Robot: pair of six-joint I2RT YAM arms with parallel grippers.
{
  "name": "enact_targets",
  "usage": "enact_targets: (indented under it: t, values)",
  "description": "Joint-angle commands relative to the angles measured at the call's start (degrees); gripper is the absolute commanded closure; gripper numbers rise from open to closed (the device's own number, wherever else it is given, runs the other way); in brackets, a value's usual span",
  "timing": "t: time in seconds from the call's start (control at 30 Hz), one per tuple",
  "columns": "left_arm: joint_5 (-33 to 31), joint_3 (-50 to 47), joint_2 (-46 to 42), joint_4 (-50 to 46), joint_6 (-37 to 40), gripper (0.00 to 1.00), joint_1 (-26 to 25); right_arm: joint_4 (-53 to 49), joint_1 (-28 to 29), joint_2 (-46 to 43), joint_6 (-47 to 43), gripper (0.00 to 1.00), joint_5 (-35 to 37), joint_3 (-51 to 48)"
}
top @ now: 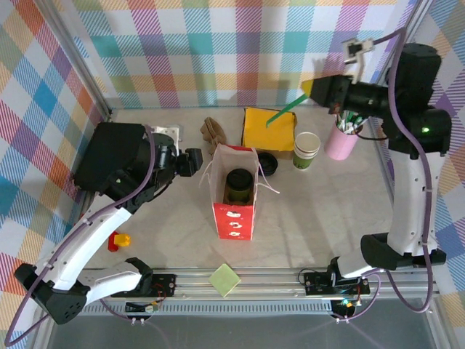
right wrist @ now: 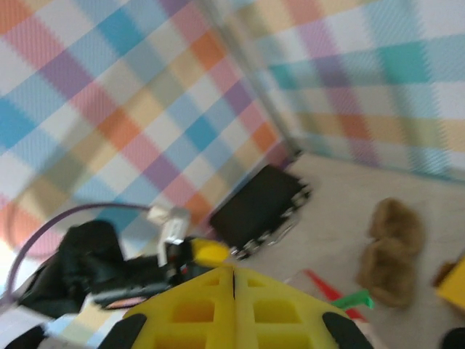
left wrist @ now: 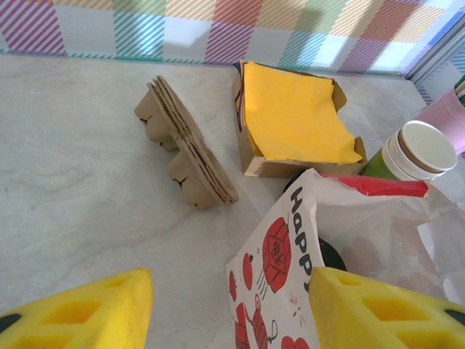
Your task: Pack the takeout coffee
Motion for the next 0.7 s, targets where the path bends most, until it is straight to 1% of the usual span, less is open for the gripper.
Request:
enact_targets:
  t: [0.0, 0.17, 0.33, 0.5, 0.67]
  values:
    - [-1.7, -0.8, -1.6, -2.0, -0.4, 0.41, -0.5, -2.5, 4.9, 0.1, 0.0, 1.00, -1.5, -0.7]
    - [-2.1, -1.6, -3.3, -2.5, -0.8, 0.41, -0.6, -2.9, 11.6, 0.2, -1.3, 1.00, 2.3, -5.0]
    - [-2.5, -2.0, -3.9, -3.0, -0.8, 0.41, -0.6, -5.6, 19.3, 2.2, -3.7, 1.00, 5.5, -8.2]
    - [-2.8, -2.2, -3.8, -2.9, -0.8, 0.41, -0.6, -8.6, 24.1, 3.6, -6.6, 1.00, 9.1, -13.5]
    - [-2.8, -2.4, -3.3, -2.7, -0.5, 0.41, -0.6, -6.5, 28.5, 4.1, -7.3, 1.00, 11.0, -20.3]
